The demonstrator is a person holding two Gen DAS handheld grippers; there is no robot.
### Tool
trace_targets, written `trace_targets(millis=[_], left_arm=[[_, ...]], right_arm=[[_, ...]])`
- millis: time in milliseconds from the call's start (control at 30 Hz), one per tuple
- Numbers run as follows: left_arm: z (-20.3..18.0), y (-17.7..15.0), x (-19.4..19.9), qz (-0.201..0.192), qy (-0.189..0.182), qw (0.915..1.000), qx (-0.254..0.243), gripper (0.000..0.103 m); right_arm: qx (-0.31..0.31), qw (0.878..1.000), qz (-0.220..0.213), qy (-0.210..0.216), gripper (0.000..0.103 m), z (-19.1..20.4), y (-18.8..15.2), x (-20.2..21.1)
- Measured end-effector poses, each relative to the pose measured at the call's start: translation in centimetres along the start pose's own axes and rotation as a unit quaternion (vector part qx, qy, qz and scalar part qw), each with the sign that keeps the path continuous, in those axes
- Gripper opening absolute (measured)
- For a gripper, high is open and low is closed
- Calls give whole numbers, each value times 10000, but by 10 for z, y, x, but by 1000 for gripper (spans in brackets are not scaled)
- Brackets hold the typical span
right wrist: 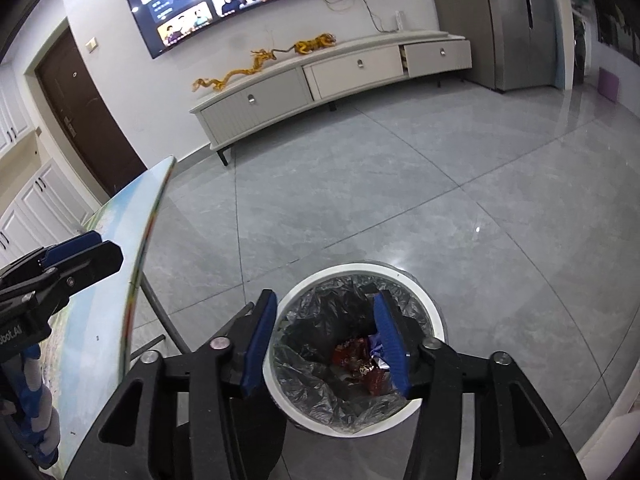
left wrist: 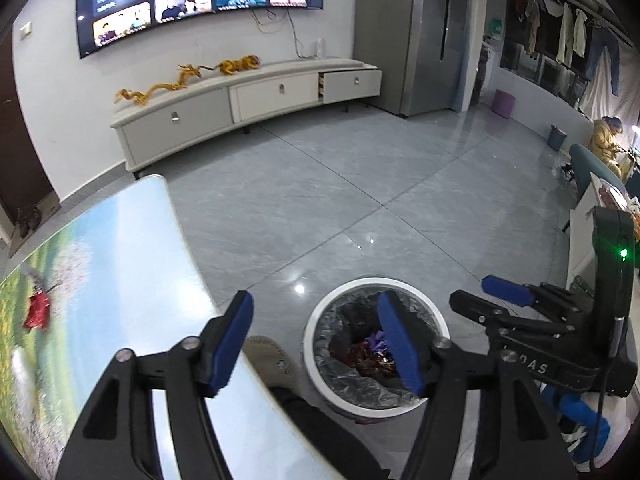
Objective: Collect trash
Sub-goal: 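Carry the purple bag and brown chip bag over the bin and open both tools, then move both open tools back over the table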
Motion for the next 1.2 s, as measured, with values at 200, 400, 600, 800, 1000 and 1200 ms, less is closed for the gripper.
trace_targets(millis=[200, 400, 600, 800, 1000, 1200], left_arm=[[17, -4, 29, -163, 235, 9996, 59, 65], [42, -9, 53, -288, 528, 9981, 166, 65], [74, -10, 72, -431, 749, 9957, 338, 66], [107, -16, 90, -584, 929, 9923, 572, 66], [157, -29, 108, -674, 1189, 9866, 893, 66], [209, -41, 127, -782, 1565, 9790, 1046, 66]], right_arm=[[132, 9999, -88, 48, 57, 19, 5, 14], [321, 9993, -136, 102, 58, 43, 11, 24], [527, 9984, -154, 139, 58, 70, 13, 32], [816, 9964, -127, 201, 59, 105, 15, 35], [1148, 9928, -58, 350, 59, 145, 15, 32], [1322, 9897, 27, 546, 59, 187, 9, 23]])
Point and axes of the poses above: each gripper's, at about its wrist camera, not at the fingertips, and x roughly against the way its jaws point, z to its left, y to its top, the point moved 6 cm from there along -x, roughly the way its jaws point, and after that the axes turned 13 degrees about -z, right-handed, at the moved point
